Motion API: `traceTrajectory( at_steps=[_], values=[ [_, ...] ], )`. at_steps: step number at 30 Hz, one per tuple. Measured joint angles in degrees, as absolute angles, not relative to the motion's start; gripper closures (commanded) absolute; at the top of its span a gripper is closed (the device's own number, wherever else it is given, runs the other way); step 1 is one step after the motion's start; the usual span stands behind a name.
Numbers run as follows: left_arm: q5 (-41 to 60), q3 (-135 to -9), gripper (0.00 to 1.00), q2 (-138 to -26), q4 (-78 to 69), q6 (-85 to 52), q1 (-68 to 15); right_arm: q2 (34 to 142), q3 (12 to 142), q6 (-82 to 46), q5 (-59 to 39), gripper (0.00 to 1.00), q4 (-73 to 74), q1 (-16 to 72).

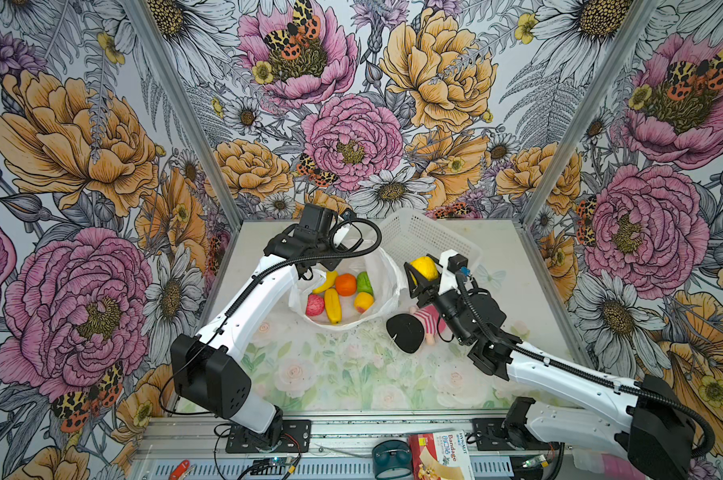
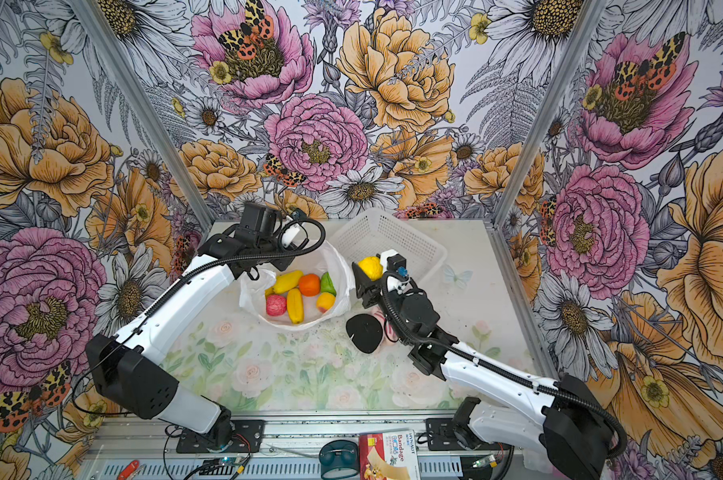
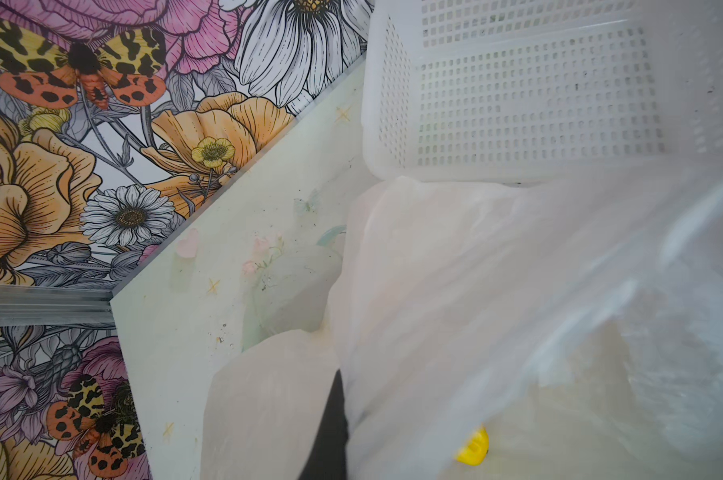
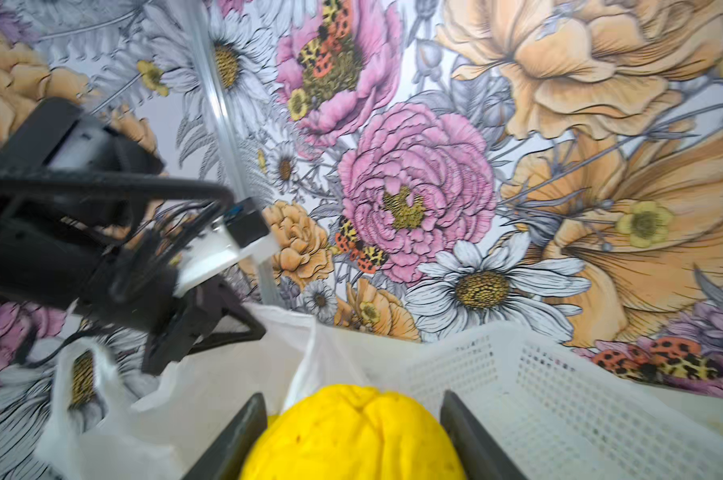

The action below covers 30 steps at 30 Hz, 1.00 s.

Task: Untie the knot of the plastic bag and take out the fruit
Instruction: 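Carry the yellow lemon over the white basket with the right gripper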

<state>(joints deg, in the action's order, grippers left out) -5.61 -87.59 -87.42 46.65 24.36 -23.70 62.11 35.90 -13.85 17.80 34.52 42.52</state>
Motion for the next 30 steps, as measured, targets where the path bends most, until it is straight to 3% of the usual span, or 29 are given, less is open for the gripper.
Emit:
traceTrajectory(
  at_steps=[4, 8, 20, 30],
  values=[
    [-6.0, -87.5, 1.00, -86.8, 46.7, 24.4, -23.8, 63.1, 36.4, -19.3, 16.3, 0.81, 28.9, 31.6],
    [-6.0, -87.5, 1.00, -86.7, 46.7, 24.4, -23.8, 70.9, 42.2, -23.4, 12.3, 0.81, 20.9, 24.9],
    [-6.4, -87.4, 1.00, -86.7, 46.6, 24.4, -23.8, 95.5, 61.1, -25.1, 4.5, 0.83, 3.2, 21.2],
    [-6.4, -87.4, 1.00, -86.7, 46.6, 24.4, -23.8, 104.5, 63.5, -28.7, 2.6, 0.82, -0.6, 16.2]
  ],
)
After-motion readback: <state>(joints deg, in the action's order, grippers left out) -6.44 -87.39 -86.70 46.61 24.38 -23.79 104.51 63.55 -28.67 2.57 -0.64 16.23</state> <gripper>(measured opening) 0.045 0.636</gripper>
